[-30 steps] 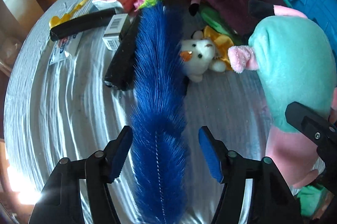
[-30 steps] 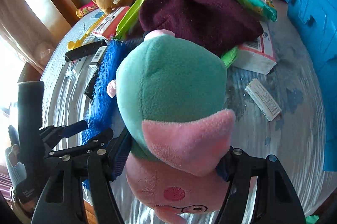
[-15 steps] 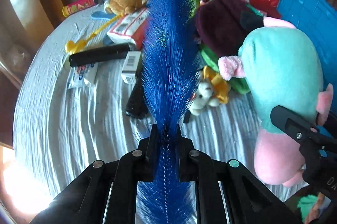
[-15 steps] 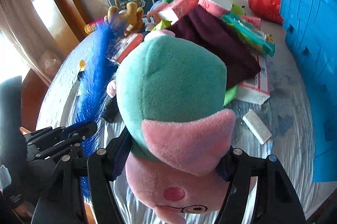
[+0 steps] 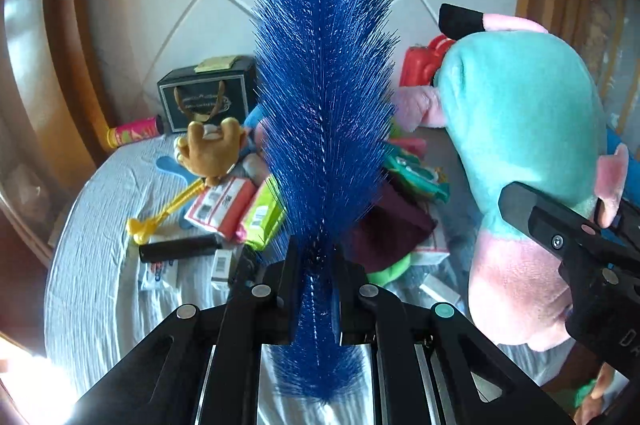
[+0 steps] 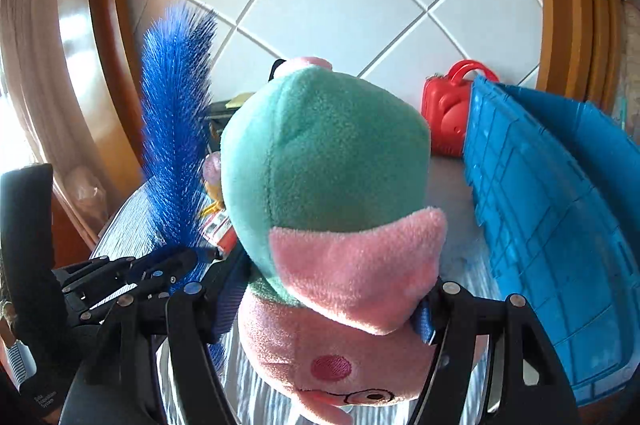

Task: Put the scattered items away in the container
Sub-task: 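Lift the brush with the left tool while the right tool lifts the plush pig, then carry both items over the blue crate and open both tools to drop them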

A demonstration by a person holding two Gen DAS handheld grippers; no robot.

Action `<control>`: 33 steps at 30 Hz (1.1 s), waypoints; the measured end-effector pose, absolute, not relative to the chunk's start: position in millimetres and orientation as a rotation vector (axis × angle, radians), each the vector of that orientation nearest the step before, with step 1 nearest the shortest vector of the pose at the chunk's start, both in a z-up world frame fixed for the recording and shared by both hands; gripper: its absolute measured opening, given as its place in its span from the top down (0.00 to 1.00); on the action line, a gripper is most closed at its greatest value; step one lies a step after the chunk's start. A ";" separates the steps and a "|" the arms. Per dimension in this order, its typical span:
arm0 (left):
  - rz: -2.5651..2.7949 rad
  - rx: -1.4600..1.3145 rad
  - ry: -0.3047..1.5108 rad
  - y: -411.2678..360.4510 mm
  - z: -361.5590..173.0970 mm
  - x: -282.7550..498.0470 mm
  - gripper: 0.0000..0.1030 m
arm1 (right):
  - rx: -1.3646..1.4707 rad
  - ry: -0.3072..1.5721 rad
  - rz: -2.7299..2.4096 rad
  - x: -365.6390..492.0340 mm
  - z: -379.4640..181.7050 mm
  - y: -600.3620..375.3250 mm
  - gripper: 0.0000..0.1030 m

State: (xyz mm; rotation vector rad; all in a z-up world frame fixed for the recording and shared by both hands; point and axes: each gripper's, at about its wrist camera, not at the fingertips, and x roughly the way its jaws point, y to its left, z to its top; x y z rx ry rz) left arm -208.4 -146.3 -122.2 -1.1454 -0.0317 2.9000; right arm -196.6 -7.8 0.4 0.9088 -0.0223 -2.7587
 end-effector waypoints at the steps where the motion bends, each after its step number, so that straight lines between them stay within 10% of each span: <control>1: 2.898 -1.121 -0.019 -135.3 -113.1 -211.2 0.89 | 0.881 -0.030 -2.782 -194.4 9.3 3.2 0.35; 21: 2.865 -0.746 0.102 192.2 88.9 -254.8 0.89 | 0.549 -0.132 -3.091 -189.8 120.2 343.3 0.35; 33: 2.816 -1.118 0.204 299.5 41.9 -320.5 0.86 | 0.876 -0.128 -3.041 -240.8 66.5 442.7 0.35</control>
